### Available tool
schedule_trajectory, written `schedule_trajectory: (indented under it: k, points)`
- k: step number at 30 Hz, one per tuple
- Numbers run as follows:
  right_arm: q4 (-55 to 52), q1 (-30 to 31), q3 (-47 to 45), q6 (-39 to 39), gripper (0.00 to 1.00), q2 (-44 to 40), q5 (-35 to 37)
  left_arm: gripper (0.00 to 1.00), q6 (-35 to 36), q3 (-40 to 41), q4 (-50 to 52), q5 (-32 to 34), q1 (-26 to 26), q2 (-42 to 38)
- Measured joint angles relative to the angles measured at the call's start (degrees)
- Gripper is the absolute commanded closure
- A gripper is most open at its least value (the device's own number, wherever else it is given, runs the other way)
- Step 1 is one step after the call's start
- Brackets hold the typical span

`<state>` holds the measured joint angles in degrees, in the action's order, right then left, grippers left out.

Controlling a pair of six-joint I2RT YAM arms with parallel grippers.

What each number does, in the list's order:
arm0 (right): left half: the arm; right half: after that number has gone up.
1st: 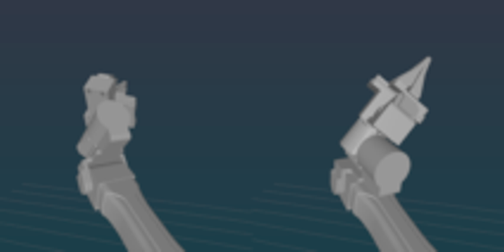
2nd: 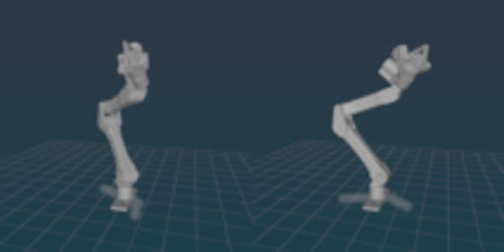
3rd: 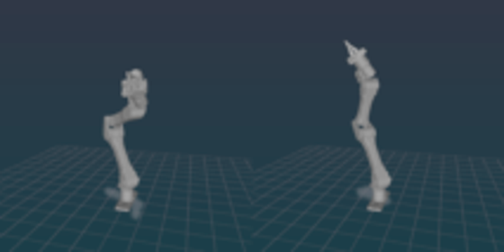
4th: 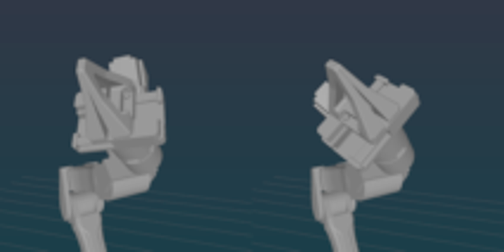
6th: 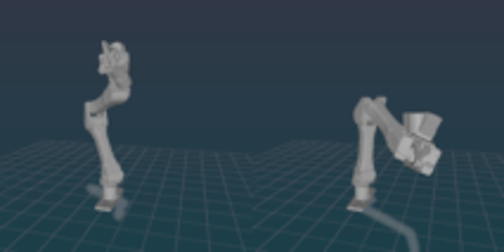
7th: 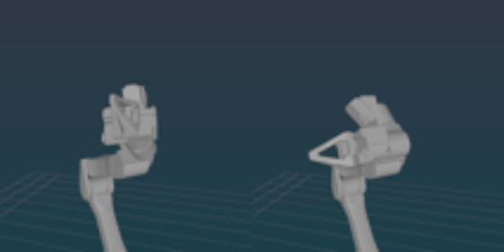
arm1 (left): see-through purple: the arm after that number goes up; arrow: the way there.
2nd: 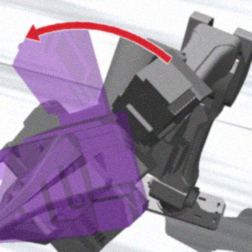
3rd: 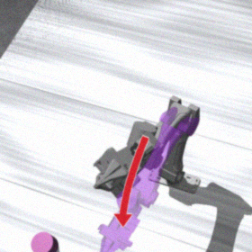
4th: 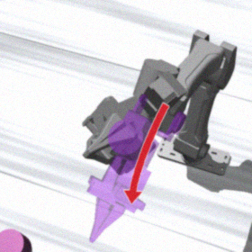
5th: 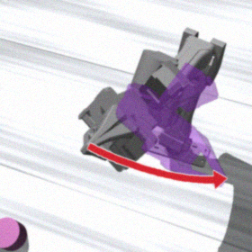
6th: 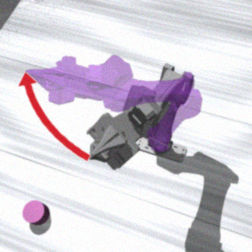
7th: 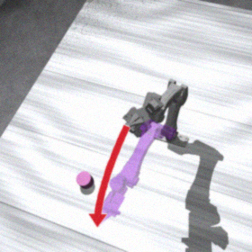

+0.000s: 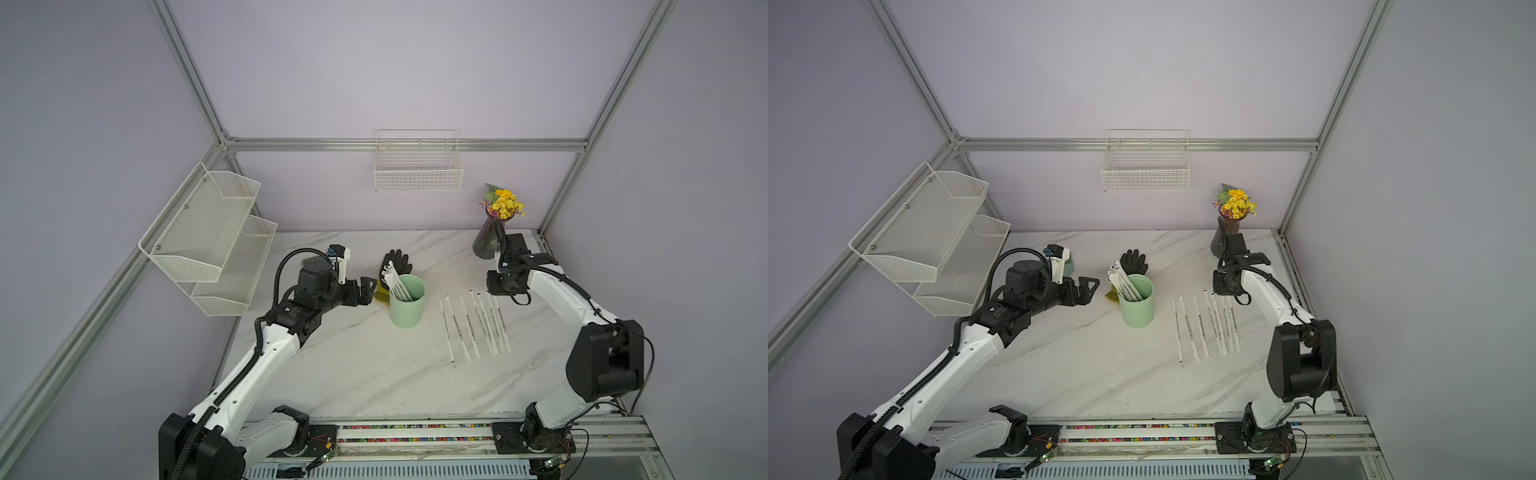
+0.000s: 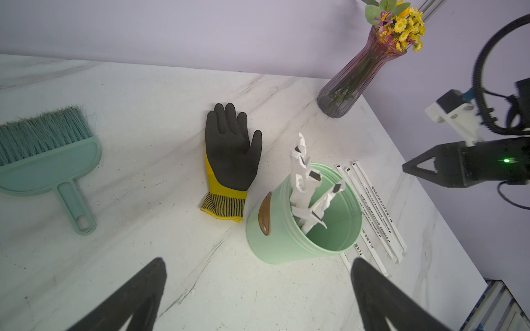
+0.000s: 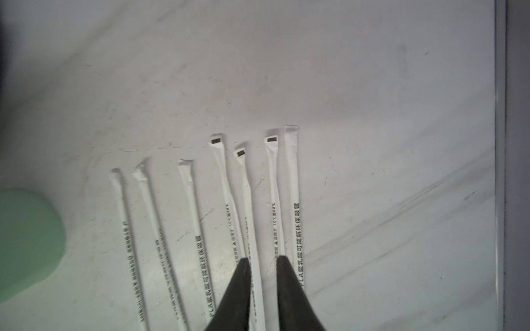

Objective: Take the straws out of the storage container
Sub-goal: Place the straw at the center of the board, then pick up the straw from the container.

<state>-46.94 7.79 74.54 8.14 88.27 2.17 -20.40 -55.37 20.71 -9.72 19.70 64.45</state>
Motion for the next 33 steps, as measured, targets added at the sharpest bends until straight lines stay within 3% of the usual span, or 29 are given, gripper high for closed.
schedule_trajectory:
  k: [6,14,22,33]
  points:
    - [9.4,11.5,-4.1,0.8,0.78,-12.1,-6.6,0.00,0.0,0.0,0.0,1.1,0.0,-0.1]
    - [19.5,25.4,-5.4,0.9,0.76,-7.1,-9.7,0.00,-0.2,0.0,0.6,2.1,0.0,-0.1]
    - [23.5,30.9,-2.5,1.9,0.76,0.3,-11.0,0.00,-0.2,0.0,1.3,2.5,0.0,-0.1]
    - [25.9,33.3,2.8,2.1,0.76,4.2,-10.9,0.00,-0.1,0.0,1.3,2.5,0.0,-0.1]
